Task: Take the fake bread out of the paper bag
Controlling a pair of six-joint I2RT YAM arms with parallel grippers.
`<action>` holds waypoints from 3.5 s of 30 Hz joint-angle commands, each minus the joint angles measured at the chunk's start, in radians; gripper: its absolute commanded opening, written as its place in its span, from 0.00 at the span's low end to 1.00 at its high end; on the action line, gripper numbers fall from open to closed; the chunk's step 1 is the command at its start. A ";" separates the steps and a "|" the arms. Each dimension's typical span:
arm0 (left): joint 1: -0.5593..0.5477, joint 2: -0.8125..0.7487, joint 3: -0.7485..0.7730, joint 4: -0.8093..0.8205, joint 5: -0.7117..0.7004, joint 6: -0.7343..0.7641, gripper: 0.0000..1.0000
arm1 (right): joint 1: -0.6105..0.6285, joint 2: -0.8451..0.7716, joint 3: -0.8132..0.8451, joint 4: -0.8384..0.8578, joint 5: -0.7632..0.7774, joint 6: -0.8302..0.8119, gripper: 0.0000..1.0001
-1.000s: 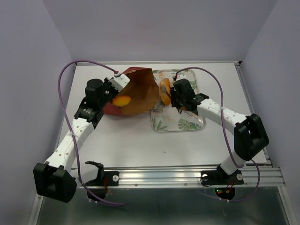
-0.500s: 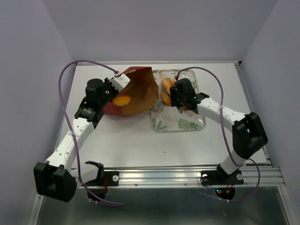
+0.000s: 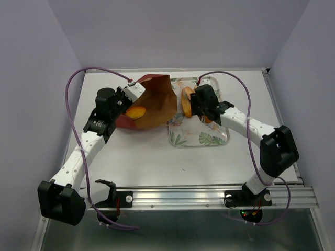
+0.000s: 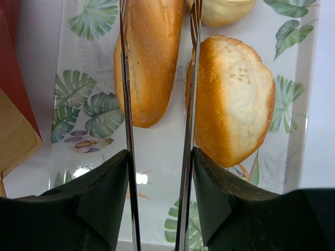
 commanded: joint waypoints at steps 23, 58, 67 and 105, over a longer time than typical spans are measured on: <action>0.003 0.014 0.023 0.029 0.056 -0.109 0.00 | -0.006 -0.262 0.059 0.021 -0.119 -0.199 0.53; 0.040 0.034 0.003 0.017 0.238 0.014 0.00 | 0.014 -0.306 -0.048 -0.057 -0.744 -0.340 0.48; 0.040 0.035 0.001 0.026 0.232 0.012 0.00 | 0.023 -0.086 0.070 0.019 -0.726 -0.353 0.49; 0.037 0.075 0.006 0.087 0.228 -0.089 0.00 | 0.172 0.380 0.437 0.170 -0.741 -0.196 0.14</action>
